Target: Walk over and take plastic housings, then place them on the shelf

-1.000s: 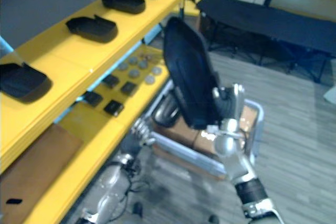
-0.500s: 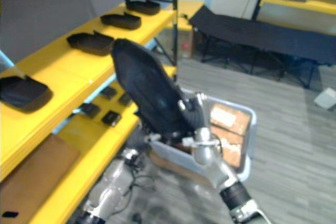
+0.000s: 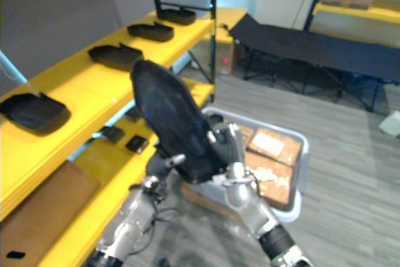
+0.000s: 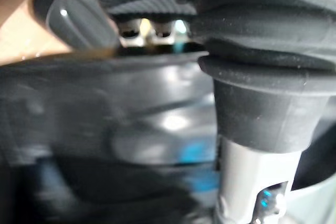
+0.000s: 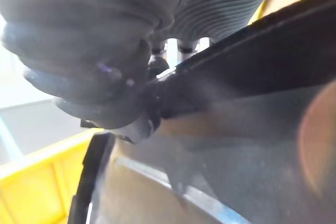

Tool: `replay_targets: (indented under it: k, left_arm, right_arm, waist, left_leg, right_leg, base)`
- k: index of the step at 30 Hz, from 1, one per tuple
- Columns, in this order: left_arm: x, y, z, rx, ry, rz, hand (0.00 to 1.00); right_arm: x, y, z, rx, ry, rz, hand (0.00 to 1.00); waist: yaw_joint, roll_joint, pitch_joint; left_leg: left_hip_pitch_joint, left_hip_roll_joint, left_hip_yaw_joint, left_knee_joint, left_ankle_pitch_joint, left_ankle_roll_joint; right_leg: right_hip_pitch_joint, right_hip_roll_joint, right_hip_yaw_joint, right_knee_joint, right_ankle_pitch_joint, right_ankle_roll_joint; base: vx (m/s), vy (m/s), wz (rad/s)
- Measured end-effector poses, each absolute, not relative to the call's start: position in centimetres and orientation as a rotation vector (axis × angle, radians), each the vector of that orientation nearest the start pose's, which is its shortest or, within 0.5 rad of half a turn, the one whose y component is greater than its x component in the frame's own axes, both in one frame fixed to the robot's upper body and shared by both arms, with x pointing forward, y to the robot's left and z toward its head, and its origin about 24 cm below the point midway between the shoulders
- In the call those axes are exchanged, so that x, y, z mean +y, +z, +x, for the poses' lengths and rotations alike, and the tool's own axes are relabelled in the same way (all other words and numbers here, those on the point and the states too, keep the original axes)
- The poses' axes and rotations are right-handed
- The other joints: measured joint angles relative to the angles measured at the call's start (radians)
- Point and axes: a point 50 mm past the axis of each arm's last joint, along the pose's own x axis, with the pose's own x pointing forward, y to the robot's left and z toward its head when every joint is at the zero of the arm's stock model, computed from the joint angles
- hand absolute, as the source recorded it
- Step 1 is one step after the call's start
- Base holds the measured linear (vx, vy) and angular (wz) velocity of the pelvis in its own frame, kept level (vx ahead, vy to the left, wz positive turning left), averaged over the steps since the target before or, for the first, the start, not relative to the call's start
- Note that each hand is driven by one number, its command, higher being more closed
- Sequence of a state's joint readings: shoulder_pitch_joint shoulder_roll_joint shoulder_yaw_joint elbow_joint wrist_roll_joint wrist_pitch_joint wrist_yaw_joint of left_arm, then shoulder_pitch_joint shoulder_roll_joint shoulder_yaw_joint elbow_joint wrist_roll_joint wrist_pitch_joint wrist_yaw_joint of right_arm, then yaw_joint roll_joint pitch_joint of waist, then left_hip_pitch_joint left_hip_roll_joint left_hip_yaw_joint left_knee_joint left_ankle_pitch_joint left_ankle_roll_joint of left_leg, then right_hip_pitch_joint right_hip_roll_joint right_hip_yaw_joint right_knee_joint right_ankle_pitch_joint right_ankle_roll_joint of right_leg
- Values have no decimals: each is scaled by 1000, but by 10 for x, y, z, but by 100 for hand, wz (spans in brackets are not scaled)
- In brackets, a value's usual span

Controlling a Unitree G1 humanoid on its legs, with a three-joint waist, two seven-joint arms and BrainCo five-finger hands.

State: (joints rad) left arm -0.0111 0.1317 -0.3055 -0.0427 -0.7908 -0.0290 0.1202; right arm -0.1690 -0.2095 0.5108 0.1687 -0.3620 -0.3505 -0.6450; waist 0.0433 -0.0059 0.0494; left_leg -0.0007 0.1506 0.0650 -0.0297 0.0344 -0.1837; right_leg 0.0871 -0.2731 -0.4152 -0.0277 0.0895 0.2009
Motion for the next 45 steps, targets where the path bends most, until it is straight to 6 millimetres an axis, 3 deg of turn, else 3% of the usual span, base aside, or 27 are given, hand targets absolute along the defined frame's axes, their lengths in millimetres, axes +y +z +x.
replay_targets:
  k: [12,13,19,23,26,27,30,33,37,41,45]
  left_arm:
    - [106,41,248,128,-131,-855,100]
    - [106,39,248,139,-141,-874,100]
    - [107,33,248,153,-151,-922,100]
    - [115,43,250,32,-98,-712,100]
    - [127,78,248,-181,-36,-497,100]
    - [133,100,244,-306,-15,-419,100]
    - [138,123,237,-453,23,-349,100]
    - [145,131,233,-540,120,-267,100]
    - [167,129,226,-573,319,-81,100]
    - [177,129,223,-594,416,46,100]
    - [192,123,218,-555,505,83,100]
  right_arm:
    - [-69,67,245,-514,-13,-291,100]
    - [-68,67,245,-515,-12,-290,0]
    - [-65,68,243,-521,12,-262,0]
    - [-66,61,244,-423,45,-172,0]
    - [-72,53,239,-315,71,-44,0]
    - [-76,55,235,-305,79,27,0]
    - [-84,69,232,-352,95,145,0]
    - [-114,95,238,-471,36,287,0]
    - [-181,117,238,-635,-186,421,0]
    - [-220,106,223,-628,-331,415,0]
    - [-238,78,205,-485,-405,383,0]
  waist:
    - [-2,-20,-13]
    - [-2,-20,-13]
    - [-3,-23,-15]
    - [-2,-33,-22]
    - [-2,-38,-23]
    - [-2,-38,-23]
    - [-2,-39,-23]
    - [-4,-44,-20]
    - [-19,-44,-18]
    - [-50,-41,-17]
    - [-63,-32,-10]
  left_leg:
    - [-1,1,4,-2,1,-1]
    - [-1,1,5,-2,1,-1]
    - [0,2,8,-2,1,-1]
    - [0,3,7,-1,1,-1]
    - [0,4,5,0,0,-1]
    - [1,4,5,0,0,-1]
    - [10,8,12,1,-2,-4]
    - [27,15,34,1,-6,-5]
    - [34,18,78,0,-11,-5]
    - [34,17,89,-2,-13,-7]
    - [34,16,107,-3,-21,-7]
  right_leg:
    - [-8,1,2,-1,0,-1]
    - [-9,1,3,-1,0,-1]
    - [-11,1,4,-1,0,-1]
    - [-10,2,4,-1,0,-1]
    - [-5,4,2,-1,0,-1]
    - [-2,4,2,-3,0,-1]
    - [0,8,7,-3,-1,-4]
    - [-1,13,25,-5,-2,-9]
    - [-22,15,64,-22,9,-17]
    - [-24,16,71,-34,20,-9]
    - [-35,15,90,-37,22,-7]
  base:
    - [0,0,0]
    - [0,0,0]
    - [0,0,0]
    - [0,0,0]
    - [0,0,0]
    - [0,0,0]
    - [-3,0,-8]
    - [-20,0,-21]
    - [-17,13,-27]
    - [18,12,-9]
    - [24,15,-13]
